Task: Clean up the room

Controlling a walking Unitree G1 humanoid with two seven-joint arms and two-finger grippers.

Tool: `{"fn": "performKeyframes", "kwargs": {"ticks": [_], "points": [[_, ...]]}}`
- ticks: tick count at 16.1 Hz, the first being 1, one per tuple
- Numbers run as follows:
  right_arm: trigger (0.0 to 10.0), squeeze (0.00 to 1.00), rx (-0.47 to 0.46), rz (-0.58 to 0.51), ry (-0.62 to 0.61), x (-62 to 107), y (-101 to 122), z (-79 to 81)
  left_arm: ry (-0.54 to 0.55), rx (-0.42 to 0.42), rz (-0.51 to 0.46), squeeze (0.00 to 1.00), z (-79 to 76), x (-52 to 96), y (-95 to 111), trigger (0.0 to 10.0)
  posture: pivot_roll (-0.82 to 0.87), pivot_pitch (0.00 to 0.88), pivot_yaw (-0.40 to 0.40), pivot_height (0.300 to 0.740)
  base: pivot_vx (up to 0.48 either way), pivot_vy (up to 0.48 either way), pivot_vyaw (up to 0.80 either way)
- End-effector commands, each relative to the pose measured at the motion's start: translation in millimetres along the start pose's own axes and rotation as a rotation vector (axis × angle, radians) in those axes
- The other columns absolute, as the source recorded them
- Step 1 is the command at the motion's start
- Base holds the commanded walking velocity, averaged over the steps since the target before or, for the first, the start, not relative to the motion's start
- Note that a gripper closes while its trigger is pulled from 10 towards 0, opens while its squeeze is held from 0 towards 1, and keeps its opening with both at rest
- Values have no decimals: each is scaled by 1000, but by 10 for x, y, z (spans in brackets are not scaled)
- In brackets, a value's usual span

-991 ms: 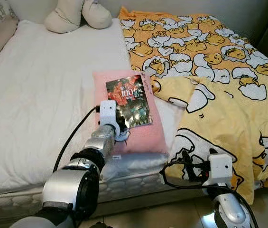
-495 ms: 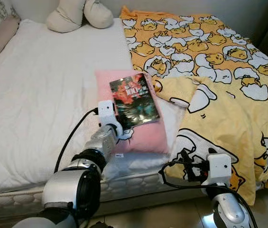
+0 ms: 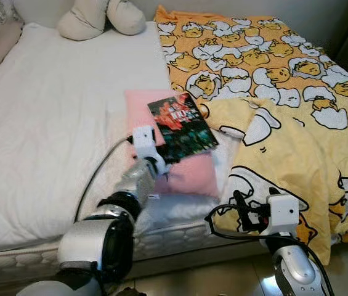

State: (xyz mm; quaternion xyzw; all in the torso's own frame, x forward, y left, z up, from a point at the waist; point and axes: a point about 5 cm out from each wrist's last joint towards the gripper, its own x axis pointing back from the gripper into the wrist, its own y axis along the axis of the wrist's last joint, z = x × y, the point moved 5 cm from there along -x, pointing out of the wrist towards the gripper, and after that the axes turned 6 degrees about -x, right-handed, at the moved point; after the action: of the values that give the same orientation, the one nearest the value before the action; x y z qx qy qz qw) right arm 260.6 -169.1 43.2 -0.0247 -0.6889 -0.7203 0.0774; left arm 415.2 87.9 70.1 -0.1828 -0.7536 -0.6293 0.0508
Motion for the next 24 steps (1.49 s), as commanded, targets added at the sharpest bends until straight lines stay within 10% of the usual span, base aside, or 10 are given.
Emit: {"fn": "performKeyframes", "kwargs": {"ticks": [1, 5, 6, 7, 11, 13, 15, 16, 24], "points": [[10000, 0, -4, 14, -12, -6, -33, -23, 44, -50, -33, 0, 89, -1, 101, 0, -150, 0, 25, 740, 0, 0, 0], [10000, 0, 11, 2, -33, -48, -10, -52, 253, -333, -101, 0, 586, 86, 366, 0, -137, 0, 26, 740, 0, 0, 0], [10000, 0, 13, -4, -34, -60, 7, -58, 249, -352, -118, 0, 572, 85, 400, 2902, -132, 0, 27, 740, 0, 0, 0], [10000, 0, 30, -28, -52, -106, 83, -98, 218, -371, -213, 1000, 463, 91, 527, 10000, -123, 0, 29, 740, 0, 0, 0], [10000, 0, -27, -93, -94, -186, 288, -173, 45, -420, -361, 1000, 12, 186, 448, 10000, -100, 0, 39, 740, 0, 0, 0], [10000, 0, -50, -119, -123, -219, 372, -226, 89, -334, -371, 1000, 134, 352, 275, 10000, -89, 0, 42, 740, 0, 0, 0], [10000, 0, 1, -117, -115, -281, 429, -212, 257, -334, -305, 1000, 571, 565, 26, 10000, -64, 0, 35, 740, 0, 0, 0], [10000, 910, 2, -122, -100, -296, 449, -186, 295, -347, -287, 1000, 659, 610, -28, 10000, -59, 0, 32, 740, 0, 0, 0], [10000, 1000, 31, -108, -65, -431, 436, -150, 297, -367, -240, 1000, 531, 492, 91, 10000, -27, 0, 11, 740, 90, -299, 259]]}}
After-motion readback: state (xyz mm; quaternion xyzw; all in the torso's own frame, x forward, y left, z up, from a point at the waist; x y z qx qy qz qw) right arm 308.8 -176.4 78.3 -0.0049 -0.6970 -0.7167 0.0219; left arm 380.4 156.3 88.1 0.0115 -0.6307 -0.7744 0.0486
